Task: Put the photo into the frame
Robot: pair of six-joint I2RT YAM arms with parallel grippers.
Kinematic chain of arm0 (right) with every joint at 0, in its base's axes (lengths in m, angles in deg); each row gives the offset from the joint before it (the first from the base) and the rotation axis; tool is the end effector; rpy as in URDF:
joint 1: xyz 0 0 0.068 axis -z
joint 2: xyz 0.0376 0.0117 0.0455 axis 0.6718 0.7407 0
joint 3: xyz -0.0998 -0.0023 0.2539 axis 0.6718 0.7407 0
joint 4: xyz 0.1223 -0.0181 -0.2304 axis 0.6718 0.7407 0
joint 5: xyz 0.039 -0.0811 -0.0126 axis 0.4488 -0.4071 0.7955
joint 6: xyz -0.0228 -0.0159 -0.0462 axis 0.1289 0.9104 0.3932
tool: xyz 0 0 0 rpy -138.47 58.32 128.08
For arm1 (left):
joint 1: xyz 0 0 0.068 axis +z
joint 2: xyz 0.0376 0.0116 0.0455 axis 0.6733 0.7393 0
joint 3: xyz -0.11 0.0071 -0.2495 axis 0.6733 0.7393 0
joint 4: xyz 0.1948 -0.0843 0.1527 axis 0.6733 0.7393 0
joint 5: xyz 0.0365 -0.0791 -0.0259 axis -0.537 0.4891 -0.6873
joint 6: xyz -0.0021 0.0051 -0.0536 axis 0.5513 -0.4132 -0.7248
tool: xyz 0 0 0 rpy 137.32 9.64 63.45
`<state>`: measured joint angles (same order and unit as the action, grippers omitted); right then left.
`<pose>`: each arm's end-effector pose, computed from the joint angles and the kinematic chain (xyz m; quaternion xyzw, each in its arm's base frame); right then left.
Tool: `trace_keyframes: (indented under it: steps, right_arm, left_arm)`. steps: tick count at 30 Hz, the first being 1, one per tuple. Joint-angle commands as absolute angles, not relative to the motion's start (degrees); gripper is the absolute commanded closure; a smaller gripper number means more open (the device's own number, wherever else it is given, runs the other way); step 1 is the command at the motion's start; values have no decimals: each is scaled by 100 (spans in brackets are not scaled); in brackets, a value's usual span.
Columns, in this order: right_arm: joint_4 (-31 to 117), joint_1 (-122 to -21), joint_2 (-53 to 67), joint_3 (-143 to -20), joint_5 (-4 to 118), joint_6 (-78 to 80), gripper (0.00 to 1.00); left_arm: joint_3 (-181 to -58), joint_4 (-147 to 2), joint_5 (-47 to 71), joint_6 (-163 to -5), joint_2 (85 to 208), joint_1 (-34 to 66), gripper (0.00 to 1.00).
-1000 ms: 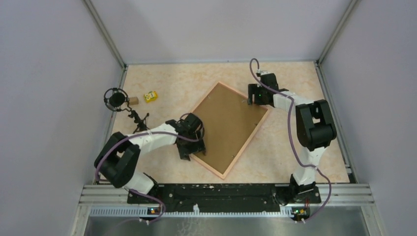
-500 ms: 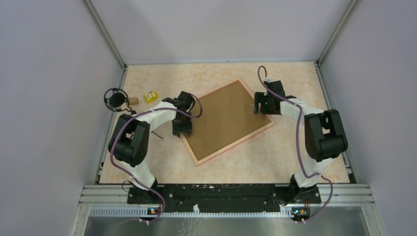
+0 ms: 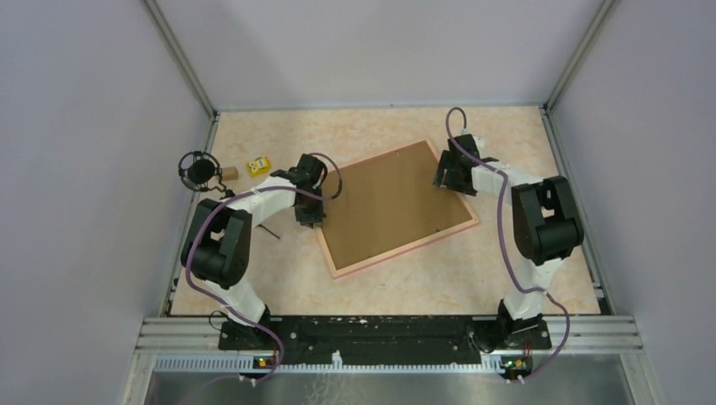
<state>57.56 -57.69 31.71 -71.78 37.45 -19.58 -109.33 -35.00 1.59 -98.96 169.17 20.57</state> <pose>0.3696 0.0947 0.1685 0.1303 0.9394 0.0165 0.3167 0.3028 -0.1194 0.1740 -0.0483 0.9855 -0.0495 0.1547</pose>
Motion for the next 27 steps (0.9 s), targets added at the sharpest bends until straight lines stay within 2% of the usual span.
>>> trace_keyframes:
  steps: [1,7,14,21,23,27]
  right_arm:
    - [5843,-5838,3356,-7365,3631,-2545,27]
    - [5755,-5838,3117,-7065,3622,-2673,37]
    - [5964,-5838,3213,-7111,3930,-2465,40]
    - [6416,-5838,3441,-7409,4614,-1960,54]
    - [6408,-5838,3462,-7443,4901,-1828,54]
    - [6473,-5839,3517,-7535,5184,-1699,49]
  left_arm:
    - [-10701,-4016,348,-9611,16888,2092,96]
    - [-10603,-4088,346,-9673,16885,2143,100]
    - [-10600,-4135,543,-9733,16935,2215,100]
    - [-10612,-4176,461,-9831,16887,2261,100]
    - [-10633,-4177,463,-9847,16894,2280,100]
    - [-10627,-4170,492,-9859,16915,2289,100]
